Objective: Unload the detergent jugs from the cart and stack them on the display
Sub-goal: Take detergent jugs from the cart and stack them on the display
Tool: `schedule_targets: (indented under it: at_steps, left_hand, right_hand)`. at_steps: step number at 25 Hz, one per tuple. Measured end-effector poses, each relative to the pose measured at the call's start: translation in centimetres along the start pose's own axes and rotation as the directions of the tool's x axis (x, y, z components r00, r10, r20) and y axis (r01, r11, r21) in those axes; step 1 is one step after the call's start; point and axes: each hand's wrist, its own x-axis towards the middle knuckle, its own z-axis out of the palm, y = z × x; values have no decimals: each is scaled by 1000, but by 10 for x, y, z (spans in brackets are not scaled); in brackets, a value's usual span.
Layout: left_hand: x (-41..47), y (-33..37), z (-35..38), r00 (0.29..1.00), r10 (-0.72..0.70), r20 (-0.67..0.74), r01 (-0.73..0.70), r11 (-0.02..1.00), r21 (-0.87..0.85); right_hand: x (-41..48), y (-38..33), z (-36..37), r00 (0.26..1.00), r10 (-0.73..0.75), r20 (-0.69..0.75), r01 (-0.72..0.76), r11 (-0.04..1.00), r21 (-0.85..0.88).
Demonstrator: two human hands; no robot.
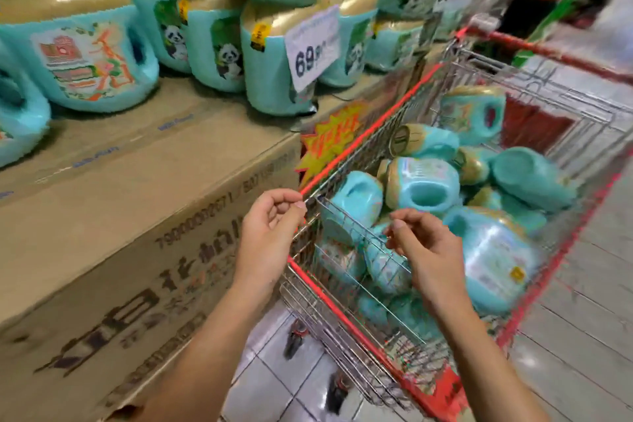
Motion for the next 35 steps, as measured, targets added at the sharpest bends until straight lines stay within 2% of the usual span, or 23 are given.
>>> schedule_targets:
  at_steps: [4,7,10,13,16,19,21,24,26,28,31,33,35]
  left_hand:
    - [35,-32,74,977,-102,187,91,994,67]
    - [66,-58,123,933,-177,312,141,981,133]
    - [88,-89,169,841,-297,452,205,948,242]
    - [99,-121,209,733,-399,551,255,912,321]
    - [102,-148,237,641,-490,590,289,867,406]
    - [100,-173,249,549,-546,633,410,836,365]
    - [96,-186,250,514,-525,678,413,845,341]
    - [92,-193,253,514,-506,692,391,857,336]
    - [93,-193,251,518,-498,695,374,863,339]
    - [96,-188,244,543,-469,697,346,881,323]
    - [104,-170,229,596,-422,683,311,906,289]
    - [111,-153,217,634,-397,663,321,916,241]
    - [115,-134,206,647,-368,668,326,925,193]
  right_hand:
    - [25,37,-66,970,77,-231,-98,992,-78]
    - [37,66,-100,884,105,-455,-219,954,-205]
    - [39,88,-120,776,113,-621,-376,873,-311]
    - [38,104,-120,714,79,-695,-469,792,-392]
    - [37,118,-108,689,102,-717,-556,709,-434]
    - [35,129,-102,690,139,-710,-588,680,-438]
    - [36,134,-98,682,151,-716,-593,686,-421]
    - [39,136,-92,656,187,-731,-620,685,-382]
    - [38,134,-93,663,217,-716,-620,695,-364]
    - [34,128,-99,701,230,-675,-574,743,-343]
    - [27,111,-113,754,175,-634,-434,857,-280]
    - [23,95,-119,755,261,-602,-378,923,-73]
    - [24,83,-120,792,388,-472,-306,921,242]
